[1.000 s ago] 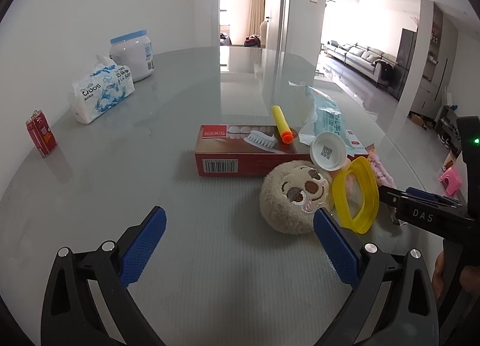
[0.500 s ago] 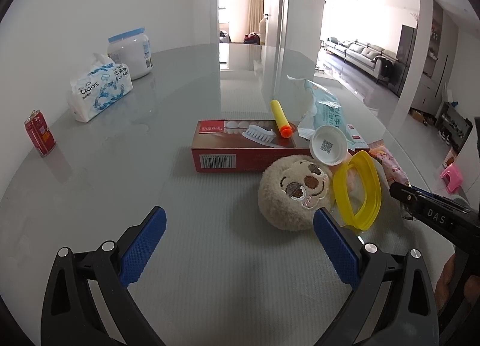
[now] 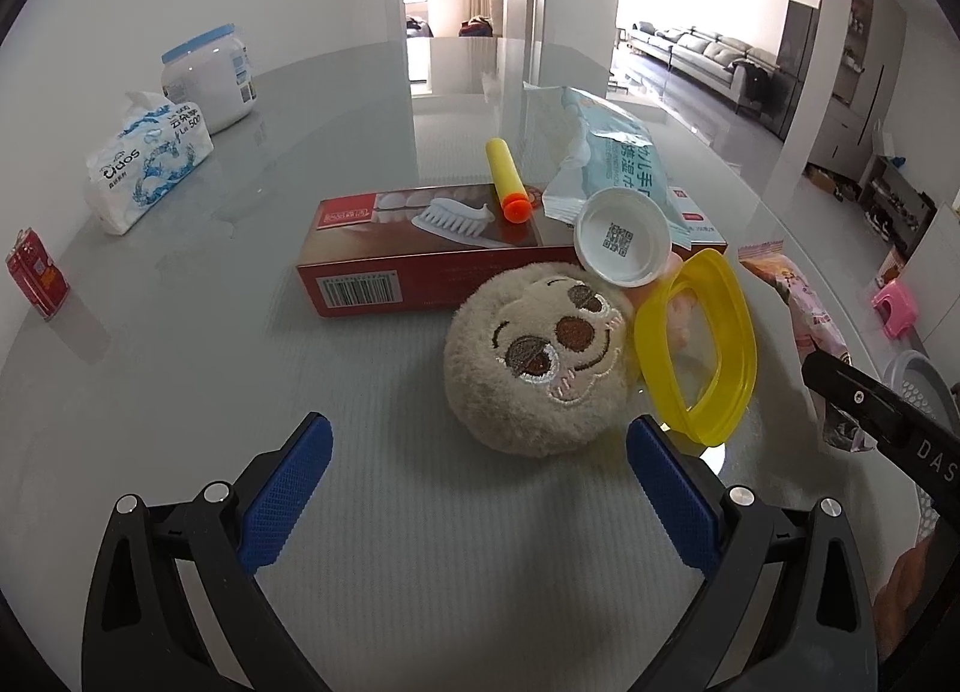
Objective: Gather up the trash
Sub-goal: 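Close the right gripper on the pink snack wrapper, then grasp the plush sloth ball with the left gripper while the right holds the wrapper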
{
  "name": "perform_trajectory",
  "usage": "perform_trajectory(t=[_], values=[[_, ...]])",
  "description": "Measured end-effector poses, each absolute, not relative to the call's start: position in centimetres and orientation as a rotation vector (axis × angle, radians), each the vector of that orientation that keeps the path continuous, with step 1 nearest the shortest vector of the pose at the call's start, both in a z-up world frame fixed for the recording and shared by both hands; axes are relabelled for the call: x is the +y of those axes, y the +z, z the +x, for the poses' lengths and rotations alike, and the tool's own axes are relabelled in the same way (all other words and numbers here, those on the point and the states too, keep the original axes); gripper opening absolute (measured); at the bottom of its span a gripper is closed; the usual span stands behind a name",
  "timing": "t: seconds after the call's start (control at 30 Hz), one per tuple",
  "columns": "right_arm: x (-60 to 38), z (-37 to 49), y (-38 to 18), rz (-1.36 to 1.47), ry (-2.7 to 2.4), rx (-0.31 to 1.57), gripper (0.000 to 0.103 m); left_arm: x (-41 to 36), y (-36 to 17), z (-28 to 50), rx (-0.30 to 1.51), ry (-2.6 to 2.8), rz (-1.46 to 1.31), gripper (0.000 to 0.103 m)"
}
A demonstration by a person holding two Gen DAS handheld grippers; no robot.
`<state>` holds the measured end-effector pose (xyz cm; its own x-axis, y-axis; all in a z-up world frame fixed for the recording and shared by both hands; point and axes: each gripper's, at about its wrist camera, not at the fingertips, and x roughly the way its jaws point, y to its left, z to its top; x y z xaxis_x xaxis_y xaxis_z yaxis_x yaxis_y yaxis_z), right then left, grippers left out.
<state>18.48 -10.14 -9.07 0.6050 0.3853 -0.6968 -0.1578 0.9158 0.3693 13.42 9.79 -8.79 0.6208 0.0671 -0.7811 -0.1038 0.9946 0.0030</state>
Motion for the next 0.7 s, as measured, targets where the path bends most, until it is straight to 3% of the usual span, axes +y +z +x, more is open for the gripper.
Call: perform_trajectory(t=[0.53, 0.6, 0.67, 0.7], values=[[-10.5, 18.9, -9.1, 0.307, 0.335, 0.883, 0.024, 9.1, -8.3, 15.3, 0.852, 0.121, -0.014, 0.094], [-10.6, 18.9, -9.2, 0.313, 0.337, 0.884, 0.024, 9.1, -8.2, 15.2, 0.843, 0.107, -0.021, 0.082], [-10.6, 18.9, -9.2, 0.317, 0.339, 0.885, 0.024, 9.0, -8.3, 15.1, 0.852, 0.095, -0.028, 0.062], [-10.6, 18.9, -9.2, 0.318, 0.341, 0.885, 0.024, 9.1, -8.4, 15.1, 0.858, 0.092, -0.033, 0.06]])
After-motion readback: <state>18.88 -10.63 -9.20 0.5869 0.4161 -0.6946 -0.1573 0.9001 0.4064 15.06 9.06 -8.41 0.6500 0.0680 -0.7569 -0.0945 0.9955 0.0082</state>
